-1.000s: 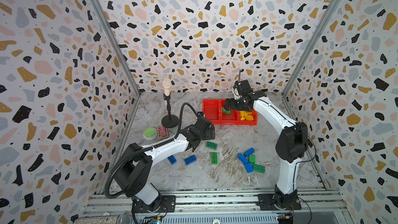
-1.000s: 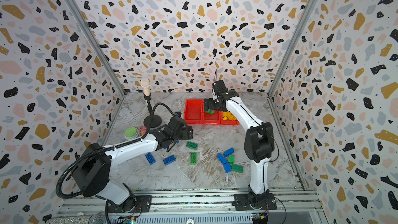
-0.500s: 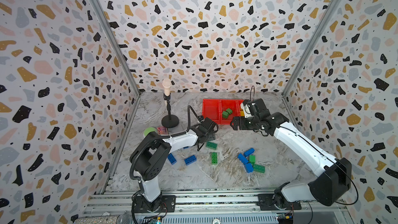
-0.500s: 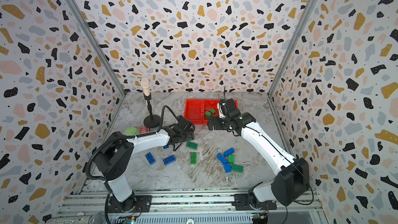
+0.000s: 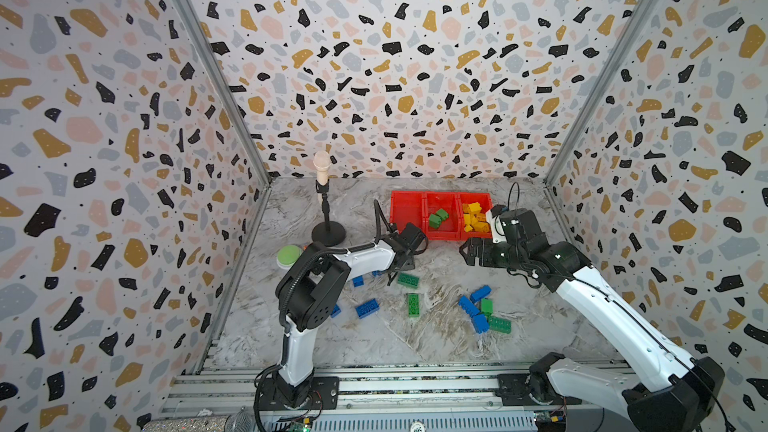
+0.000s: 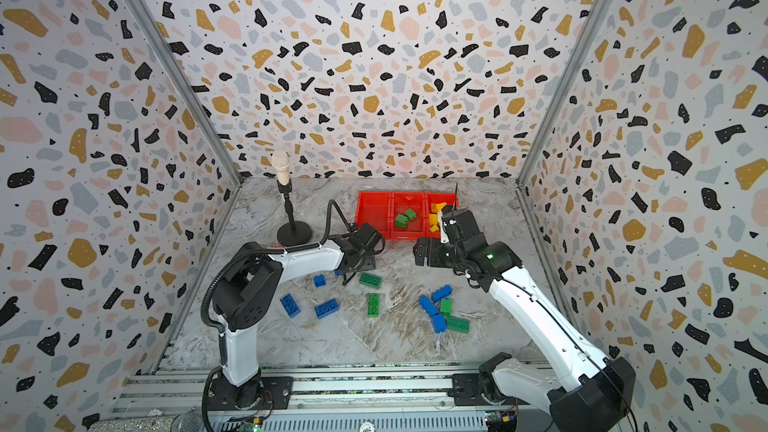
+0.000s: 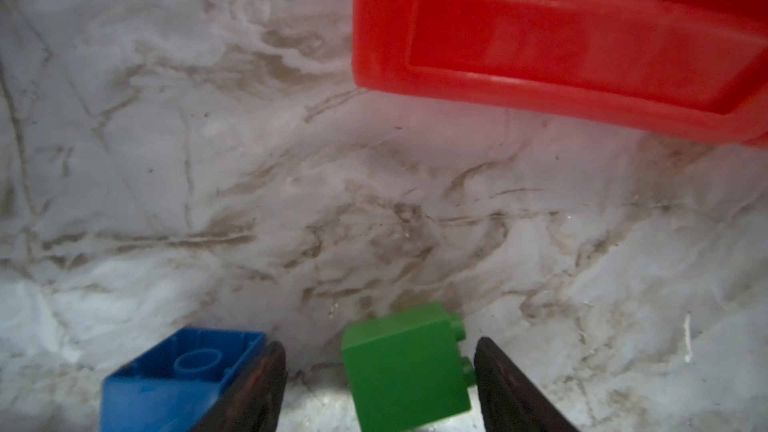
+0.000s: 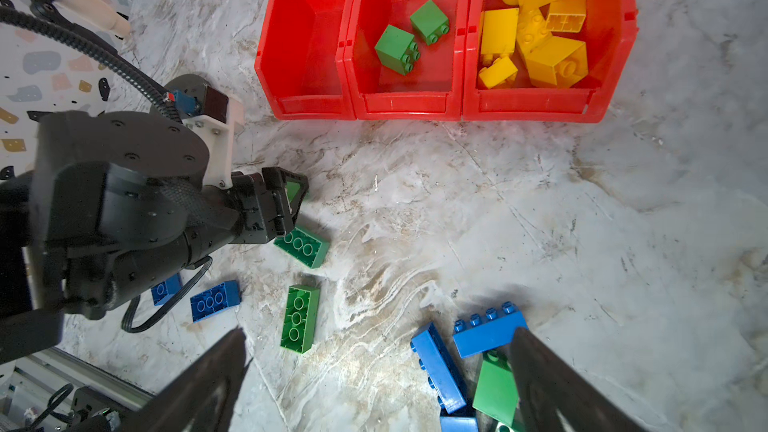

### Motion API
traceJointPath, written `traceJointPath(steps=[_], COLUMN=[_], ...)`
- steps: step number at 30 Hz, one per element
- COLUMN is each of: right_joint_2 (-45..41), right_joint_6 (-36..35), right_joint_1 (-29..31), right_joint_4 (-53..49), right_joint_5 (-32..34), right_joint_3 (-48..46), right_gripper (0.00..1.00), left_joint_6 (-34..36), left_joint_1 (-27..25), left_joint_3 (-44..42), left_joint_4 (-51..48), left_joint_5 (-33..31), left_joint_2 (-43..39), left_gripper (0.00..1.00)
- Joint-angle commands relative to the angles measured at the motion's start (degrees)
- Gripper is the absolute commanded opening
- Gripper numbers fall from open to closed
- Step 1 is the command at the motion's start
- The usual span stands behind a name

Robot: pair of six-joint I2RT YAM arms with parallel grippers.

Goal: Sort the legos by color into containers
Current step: 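Grasp the green brick with the left gripper and carry it over the middle bin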

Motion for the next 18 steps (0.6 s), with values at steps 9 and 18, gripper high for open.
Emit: traceJointPath(steps=[9,18], right_joint_2=[-1.5,-1.5], right_joint_6=[0.0,-0.8], right_joint_1=[-0.7,-2.0], right_joint_4=[-3.9,-5.6], right_joint_5=[1.9,1.9], right_joint_3=[0.4,2.3], right_gripper=[0.99,0.99], left_joint_6=[-0.3,1.0], left_joint_1=[0.0,-0.2], left_joint_3=[2.5,6.6], left_joint_4=[-2.1,-5.3], left_joint_5=[-0.6,-1.2], left_joint_2=[3.2,2.8], left_gripper=[0.45,0.39])
